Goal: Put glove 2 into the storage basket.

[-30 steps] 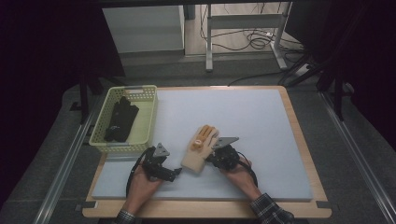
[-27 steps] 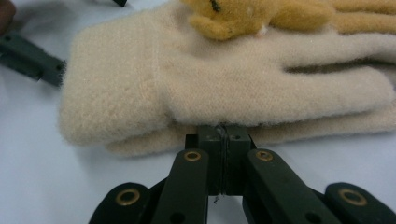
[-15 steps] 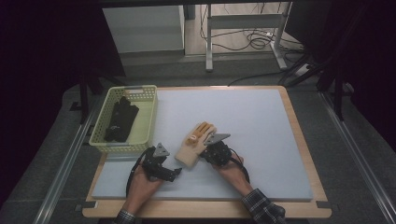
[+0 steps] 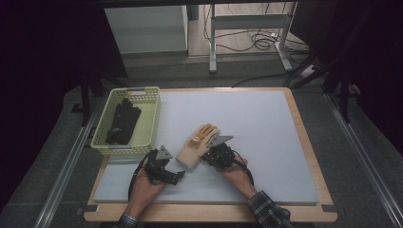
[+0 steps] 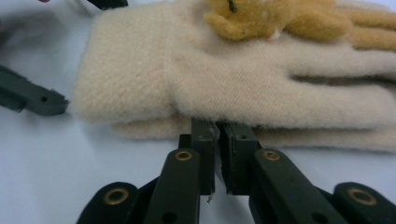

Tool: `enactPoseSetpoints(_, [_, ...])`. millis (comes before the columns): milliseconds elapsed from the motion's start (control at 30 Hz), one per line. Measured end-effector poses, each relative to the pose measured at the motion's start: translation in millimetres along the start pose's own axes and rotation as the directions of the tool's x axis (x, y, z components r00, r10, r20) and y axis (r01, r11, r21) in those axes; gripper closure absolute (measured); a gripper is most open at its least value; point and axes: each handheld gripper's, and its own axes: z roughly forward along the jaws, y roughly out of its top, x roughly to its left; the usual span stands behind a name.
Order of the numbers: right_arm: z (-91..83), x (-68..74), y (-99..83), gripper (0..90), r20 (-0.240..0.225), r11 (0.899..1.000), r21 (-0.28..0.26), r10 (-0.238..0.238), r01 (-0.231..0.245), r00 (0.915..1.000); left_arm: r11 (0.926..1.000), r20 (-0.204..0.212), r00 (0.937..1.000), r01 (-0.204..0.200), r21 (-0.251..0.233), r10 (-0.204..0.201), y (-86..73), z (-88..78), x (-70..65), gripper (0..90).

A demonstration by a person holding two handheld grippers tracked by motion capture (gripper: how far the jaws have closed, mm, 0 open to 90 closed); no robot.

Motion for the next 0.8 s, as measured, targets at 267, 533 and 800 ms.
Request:
enactPoseSetpoints(267, [-22.9, -1.9, -1.5, 69.0, 0.037, 0.999, -0.022, -0.028, 0.029, 0.9989, 1.0000, 0.001, 1.0000, 0.003, -0.001, -0.003, -0.1, 0.0, -0.2, 0.6])
enactPoseSetpoints(533, [-44.1, -10.6, -8.8, 52.5, 0.086, 0.999, -0.038, -0.015, 0.019, 0.9962, 1.0000, 0.000, 1.0000, 0.002, -0.001, -0.002, -0.1, 0.0, -0.2, 0.6])
enactPoseSetpoints(800, [-70.4, -28.4, -25.7, 36.0, 0.135, 0.998, -0.050, 0.040, -0.033, 0.9901, 1.0000, 0.000, 1.0000, 0.002, -0.001, -0.002, -0.1, 0.0, -0.2, 0.6])
